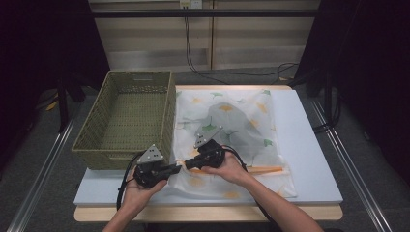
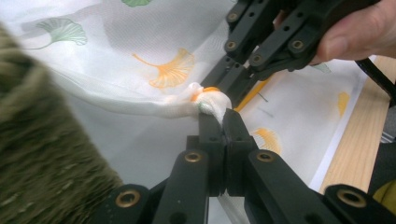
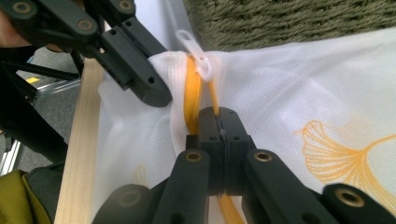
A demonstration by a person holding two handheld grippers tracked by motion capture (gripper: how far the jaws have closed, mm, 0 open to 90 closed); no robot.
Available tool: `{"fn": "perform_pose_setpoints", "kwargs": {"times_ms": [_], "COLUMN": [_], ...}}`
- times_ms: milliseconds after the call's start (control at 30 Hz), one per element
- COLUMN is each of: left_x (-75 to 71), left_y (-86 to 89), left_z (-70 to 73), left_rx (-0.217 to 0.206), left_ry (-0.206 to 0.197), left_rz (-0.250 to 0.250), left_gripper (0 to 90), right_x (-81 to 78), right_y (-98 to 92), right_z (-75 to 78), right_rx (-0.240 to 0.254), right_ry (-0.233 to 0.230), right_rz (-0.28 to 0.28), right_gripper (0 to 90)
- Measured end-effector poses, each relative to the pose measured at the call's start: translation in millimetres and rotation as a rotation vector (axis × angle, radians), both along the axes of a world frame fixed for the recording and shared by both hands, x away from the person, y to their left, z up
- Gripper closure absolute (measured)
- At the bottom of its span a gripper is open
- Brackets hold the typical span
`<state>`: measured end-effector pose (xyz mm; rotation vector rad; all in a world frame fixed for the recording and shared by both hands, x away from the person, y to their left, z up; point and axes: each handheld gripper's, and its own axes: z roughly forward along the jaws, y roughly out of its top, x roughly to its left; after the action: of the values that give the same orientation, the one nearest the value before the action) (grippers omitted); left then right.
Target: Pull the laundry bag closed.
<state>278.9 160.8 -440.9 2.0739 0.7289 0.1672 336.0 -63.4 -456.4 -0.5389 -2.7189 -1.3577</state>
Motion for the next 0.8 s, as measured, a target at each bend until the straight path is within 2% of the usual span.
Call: {"fn": "perform_pose_setpoints", "kwargs": {"times_ms": [100,233,300,467,500,567,667,800], "left_x": [0.4,-0.1,0.0,-1.0,-1.8,-2.1,-3.7,-7.2], "left_y": [-2.0,-1.9,-1.9,-3.0,-3.2,-3.0,-3.0,-6.2], "left_z": [-1.8,-6.5,-8.0,-8.2,-7.9,-8.2,-7.5,-9.1], "left_rx": [0.0,0.04,0.043,0.057,0.072,0.062,0.072,0.125], "left_ry": [0.005,0.011,0.014,0.006,-0.001,-0.002,-0.009,-0.03], "left_rz": [-0.012,-0.012,-0.012,-0.02,-0.019,-0.024,-0.019,-0.042], "left_gripper": [89.1,89.1,89.1,89.1,89.1,89.1,89.1,89.1], "right_x": [0.3,0.3,1.3,2.1,3.3,6.1,7.4,9.4], "right_y": [-1.3,-8.1,-12.3,-13.3,-13.0,-11.9,-10.1,-8.8], "right_z": [1.6,8.1,12.2,20.5,21.2,20.5,16.0,11.8], "right_rx": [-0.003,0.007,0.026,0.031,0.038,0.055,0.058,0.061], "right_ry": [-0.005,-0.004,-0.001,-0.016,-0.015,0.015,0.055,0.091], "right_rz": [-0.008,-0.025,-0.025,-0.015,-0.016,-0.02,0.001,-0.005], "right_gripper": [85.5,79.0,78.0,74.9,73.5,69.9,66.7,63.5]}}
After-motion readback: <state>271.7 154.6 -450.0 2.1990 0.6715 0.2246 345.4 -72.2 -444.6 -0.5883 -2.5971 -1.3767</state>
